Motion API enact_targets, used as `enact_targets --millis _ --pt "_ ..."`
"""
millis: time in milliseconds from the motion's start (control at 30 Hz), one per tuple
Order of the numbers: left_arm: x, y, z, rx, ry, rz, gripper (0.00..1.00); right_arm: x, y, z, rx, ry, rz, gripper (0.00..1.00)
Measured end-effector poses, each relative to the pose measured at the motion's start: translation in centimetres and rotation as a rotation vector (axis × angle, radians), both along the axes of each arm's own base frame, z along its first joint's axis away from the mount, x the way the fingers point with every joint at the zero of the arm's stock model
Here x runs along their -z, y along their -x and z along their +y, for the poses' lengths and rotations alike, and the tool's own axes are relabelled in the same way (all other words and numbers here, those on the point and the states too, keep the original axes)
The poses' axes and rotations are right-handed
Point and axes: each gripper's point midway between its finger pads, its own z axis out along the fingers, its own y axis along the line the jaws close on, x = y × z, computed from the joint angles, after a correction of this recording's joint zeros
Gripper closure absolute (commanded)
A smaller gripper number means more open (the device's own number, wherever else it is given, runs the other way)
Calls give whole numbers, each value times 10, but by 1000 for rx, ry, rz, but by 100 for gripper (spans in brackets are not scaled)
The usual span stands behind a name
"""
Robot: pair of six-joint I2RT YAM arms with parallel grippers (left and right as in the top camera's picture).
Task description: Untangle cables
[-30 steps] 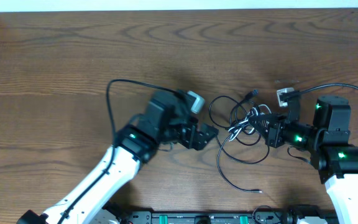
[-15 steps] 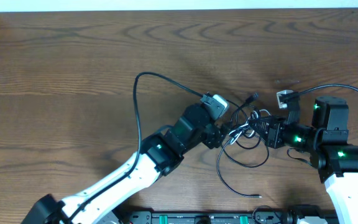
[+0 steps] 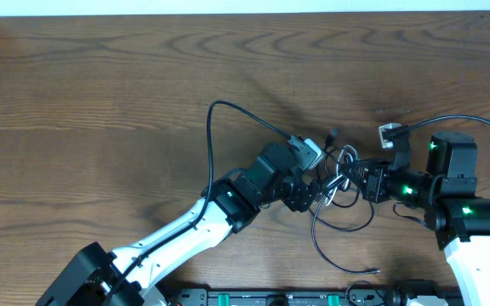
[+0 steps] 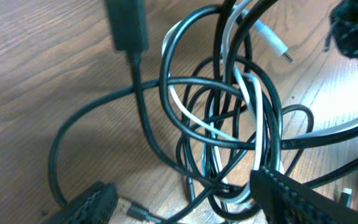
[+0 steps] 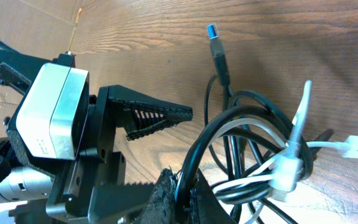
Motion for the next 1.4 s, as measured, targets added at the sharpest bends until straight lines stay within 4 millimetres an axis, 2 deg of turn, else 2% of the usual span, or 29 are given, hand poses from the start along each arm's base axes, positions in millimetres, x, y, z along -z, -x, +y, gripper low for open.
enact_targets --millis 100,233,433,600,867,900,933,1067,1100,1267,1400 --pt "2 3 0 13 -8 6 22 0 0 0 0 0 0 99" --pt "4 9 1 34 -11 30 16 0 0 0 1 2 0 99" --pt "-5 18 -2 69 13 38 15 0 -1 -1 3 3 -2 99" --pt "-5 24 -8 74 -1 10 15 0 -1 -1 5 4 0 99" --pt "-2 7 -23 1 -20 -112 16 1 -1 -1 10 3 5 99" --pt "2 5 -25 -2 -21 -117 21 1 -1 -1 12 5 6 99" --pt "5 2 -26 -7 -23 -121 31 1 -1 -1 12 5 7 99" --pt "25 -3 -30 -11 -50 -120 89 3 1 -2 14 7 20 99" --pt "29 -4 -30 -11 -57 -119 92 4 2 -2 14 7 24 99" --pt "30 -12 -25 -59 -83 -150 93 6 3 -3 19 15 35 99" --pt "16 -28 -6 -175 -132 -227 93 24 11 -14 71 87 121 99"
